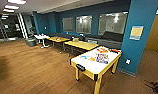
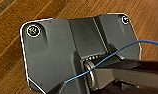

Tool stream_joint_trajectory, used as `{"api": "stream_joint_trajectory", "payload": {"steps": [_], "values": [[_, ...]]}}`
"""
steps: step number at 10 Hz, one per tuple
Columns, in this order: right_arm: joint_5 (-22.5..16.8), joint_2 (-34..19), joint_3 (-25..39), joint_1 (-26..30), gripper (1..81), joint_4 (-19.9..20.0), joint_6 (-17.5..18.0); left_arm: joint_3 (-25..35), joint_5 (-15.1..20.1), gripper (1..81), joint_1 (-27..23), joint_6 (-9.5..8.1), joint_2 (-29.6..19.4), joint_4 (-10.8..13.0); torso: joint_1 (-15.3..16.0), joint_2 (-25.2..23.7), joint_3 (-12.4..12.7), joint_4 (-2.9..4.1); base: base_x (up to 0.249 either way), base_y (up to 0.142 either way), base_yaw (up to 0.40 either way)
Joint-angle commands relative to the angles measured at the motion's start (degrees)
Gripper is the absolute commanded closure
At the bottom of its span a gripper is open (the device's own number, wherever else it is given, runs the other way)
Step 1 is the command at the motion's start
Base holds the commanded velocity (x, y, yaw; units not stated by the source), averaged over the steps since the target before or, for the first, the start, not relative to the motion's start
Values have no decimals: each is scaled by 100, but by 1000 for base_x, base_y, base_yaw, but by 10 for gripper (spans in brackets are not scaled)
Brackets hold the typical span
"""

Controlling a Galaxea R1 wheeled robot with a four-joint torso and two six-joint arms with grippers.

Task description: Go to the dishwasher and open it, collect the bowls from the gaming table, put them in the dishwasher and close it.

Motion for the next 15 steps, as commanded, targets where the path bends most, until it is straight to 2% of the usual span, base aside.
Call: {"api": "stream_joint_trajectory", "payload": {"steps": [1, 15], "values": [[-251, 11, 42, 290, 10, 39, 8, 26, 282, 10, -266, 6, -28, 4, 0, 0, 0, 0, 137, 0, 0], [-251, 11, 25, 299, 10, 39, 8, 26, 282, 10, -266, 6, -10, 39, 0, 0, 0, 0, 137, 61, 0]]}}
